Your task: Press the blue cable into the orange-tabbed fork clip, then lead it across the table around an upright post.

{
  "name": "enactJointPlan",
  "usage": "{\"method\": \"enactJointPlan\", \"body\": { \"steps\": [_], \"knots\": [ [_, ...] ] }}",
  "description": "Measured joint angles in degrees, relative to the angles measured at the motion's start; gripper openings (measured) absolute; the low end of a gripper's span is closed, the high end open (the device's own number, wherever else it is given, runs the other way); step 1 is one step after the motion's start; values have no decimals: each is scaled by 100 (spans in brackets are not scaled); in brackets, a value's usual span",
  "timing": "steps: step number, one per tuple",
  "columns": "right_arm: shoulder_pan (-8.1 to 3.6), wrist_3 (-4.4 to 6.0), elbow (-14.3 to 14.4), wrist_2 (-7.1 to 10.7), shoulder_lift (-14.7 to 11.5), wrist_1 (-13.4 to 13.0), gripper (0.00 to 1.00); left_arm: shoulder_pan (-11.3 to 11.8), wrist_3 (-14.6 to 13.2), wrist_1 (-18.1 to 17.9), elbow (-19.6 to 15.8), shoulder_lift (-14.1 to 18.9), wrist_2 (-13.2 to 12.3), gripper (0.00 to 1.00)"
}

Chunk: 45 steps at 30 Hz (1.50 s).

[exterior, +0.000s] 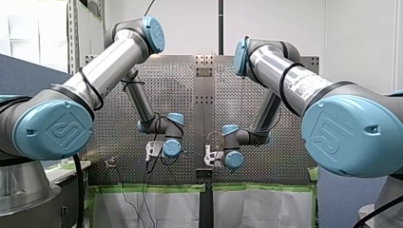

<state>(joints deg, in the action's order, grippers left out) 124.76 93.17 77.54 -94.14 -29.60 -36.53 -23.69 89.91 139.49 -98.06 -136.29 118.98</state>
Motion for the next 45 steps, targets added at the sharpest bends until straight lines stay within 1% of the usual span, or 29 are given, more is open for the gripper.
{"method": "enactJointPlan", "body": {
  "steps": [4,7,11,17,23,35,39,45],
  "knots": [
    [-3,-22,-3,-26,-3,42,0,-7,-5,0,3,1,-2,0],
    [-11,-70,-9,-101,-15,106,0,-22,-46,27,5,2,-3,0],
    [-16,-102,-8,-201,-75,210,0,-45,-110,102,11,3,0,0],
    [-17,-110,-9,-234,-346,434,0,-97,-261,309,84,26,28,0],
    [-17,-102,-8,-231,-615,539,0,-195,-318,485,231,77,40,0],
    [-17,-100,-7,-227,-897,666,0,-367,-238,654,274,610,44,0],
    [-15,-103,-6,-227,-1062,755,0,-411,-199,666,278,782,31,0],
    [-10,-107,-1,-224,-1277,871,0,-461,-202,665,281,924,13,0]
  ]
}}
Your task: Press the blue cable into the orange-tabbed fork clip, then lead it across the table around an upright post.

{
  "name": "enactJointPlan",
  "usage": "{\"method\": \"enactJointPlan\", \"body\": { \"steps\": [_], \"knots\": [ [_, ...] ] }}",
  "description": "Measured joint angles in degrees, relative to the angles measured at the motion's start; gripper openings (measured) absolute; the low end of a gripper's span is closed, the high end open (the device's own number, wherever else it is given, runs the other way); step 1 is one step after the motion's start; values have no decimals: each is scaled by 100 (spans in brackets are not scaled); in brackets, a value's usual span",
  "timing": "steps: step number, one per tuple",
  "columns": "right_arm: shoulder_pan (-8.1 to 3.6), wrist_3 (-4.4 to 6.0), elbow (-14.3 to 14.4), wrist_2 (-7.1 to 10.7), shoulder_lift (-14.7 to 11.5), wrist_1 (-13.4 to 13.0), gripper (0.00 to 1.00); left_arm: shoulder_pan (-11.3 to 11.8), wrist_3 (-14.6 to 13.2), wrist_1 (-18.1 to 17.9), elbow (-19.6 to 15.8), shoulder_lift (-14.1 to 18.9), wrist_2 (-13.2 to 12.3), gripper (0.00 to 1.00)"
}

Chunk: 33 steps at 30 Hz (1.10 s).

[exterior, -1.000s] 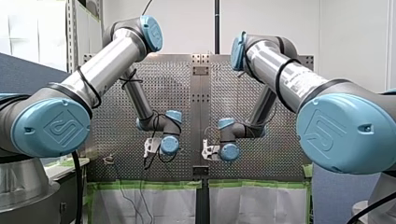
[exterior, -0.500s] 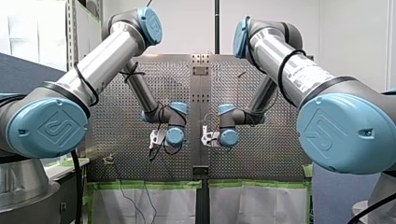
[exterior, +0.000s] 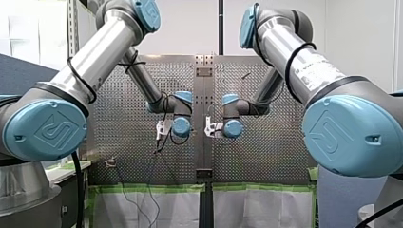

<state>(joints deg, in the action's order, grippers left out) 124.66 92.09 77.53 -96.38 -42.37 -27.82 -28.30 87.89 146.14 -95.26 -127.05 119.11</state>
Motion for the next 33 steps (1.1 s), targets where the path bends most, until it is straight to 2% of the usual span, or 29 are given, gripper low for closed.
{"method": "enactJointPlan", "body": {
  "steps": [18,33],
  "knots": [
    [-6,10,4,6,-571,185,0,-158,28,183,402,55,21,0],
    [-8,41,4,-1,-976,318,0,-185,133,464,755,58,29,0]
  ]
}}
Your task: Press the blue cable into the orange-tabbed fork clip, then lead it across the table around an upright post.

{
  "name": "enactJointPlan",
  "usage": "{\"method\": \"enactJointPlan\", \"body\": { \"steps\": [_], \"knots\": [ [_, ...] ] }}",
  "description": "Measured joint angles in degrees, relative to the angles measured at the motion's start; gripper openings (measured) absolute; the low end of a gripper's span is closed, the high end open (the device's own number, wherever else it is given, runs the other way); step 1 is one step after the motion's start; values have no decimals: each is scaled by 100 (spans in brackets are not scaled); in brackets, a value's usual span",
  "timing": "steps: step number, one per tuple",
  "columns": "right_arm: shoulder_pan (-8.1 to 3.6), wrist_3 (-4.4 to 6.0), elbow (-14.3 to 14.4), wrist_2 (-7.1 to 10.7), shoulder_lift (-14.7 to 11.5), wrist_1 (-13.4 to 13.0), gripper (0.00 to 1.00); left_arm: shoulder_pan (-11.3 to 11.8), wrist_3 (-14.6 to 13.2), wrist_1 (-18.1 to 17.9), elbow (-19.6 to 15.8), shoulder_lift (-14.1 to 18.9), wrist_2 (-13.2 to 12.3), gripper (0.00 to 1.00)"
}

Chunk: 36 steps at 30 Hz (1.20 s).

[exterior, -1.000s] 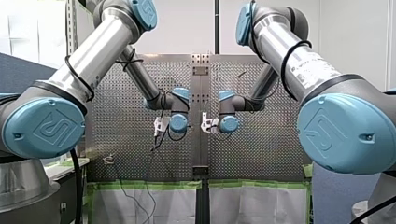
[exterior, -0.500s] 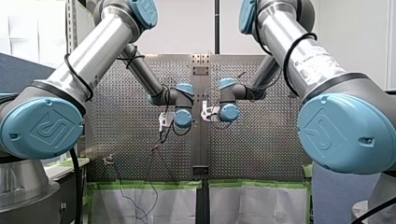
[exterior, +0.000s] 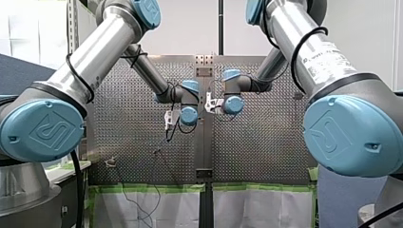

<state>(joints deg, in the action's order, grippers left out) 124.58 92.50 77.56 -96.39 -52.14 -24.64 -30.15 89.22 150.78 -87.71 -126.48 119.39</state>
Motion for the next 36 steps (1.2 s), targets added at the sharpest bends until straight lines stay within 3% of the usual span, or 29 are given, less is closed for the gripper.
{"method": "enactJointPlan", "body": {
  "steps": [21,28,36],
  "knots": [
    [0,37,-2,10,-509,147,0,18,173,111,99,400,-35,0],
    [-2,52,-4,6,-694,206,0,5,190,276,276,492,-18,0],
    [-73,67,-2,12,-939,220,0,-1,193,404,417,497,-9,0]
  ]
}}
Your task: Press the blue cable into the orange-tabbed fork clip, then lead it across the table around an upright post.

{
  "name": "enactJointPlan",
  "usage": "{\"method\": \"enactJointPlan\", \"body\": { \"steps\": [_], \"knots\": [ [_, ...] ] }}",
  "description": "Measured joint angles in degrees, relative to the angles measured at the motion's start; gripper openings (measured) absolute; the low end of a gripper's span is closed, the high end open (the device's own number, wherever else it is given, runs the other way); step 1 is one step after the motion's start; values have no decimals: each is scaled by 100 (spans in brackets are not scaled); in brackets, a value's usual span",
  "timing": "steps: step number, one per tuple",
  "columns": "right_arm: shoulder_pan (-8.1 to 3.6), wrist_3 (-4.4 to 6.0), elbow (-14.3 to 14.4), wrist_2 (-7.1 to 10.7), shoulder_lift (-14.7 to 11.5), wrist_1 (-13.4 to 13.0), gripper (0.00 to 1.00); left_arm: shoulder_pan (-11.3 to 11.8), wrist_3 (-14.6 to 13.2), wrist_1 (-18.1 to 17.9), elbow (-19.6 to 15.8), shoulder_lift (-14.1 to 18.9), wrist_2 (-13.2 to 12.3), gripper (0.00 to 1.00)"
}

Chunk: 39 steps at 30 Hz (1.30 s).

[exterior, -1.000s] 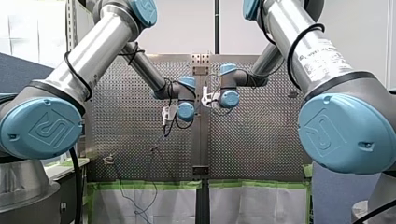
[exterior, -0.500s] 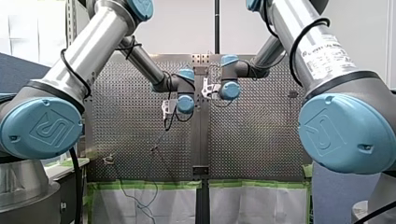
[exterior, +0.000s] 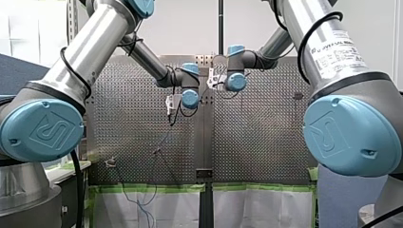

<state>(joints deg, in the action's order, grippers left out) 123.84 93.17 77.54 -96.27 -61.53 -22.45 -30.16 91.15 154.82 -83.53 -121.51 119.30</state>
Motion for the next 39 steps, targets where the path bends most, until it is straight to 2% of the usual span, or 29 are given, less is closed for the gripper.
{"method": "enactJointPlan", "body": {
  "steps": [10,28,39],
  "knots": [
    [-97,37,-3,-4,-264,-2,0,-10,18,85,244,1,-24,0],
    [-278,141,-3,0,-479,2,0,-27,72,175,607,1,-176,0],
    [-397,189,-4,6,-643,5,0,-30,105,444,952,1,-272,0]
  ]
}}
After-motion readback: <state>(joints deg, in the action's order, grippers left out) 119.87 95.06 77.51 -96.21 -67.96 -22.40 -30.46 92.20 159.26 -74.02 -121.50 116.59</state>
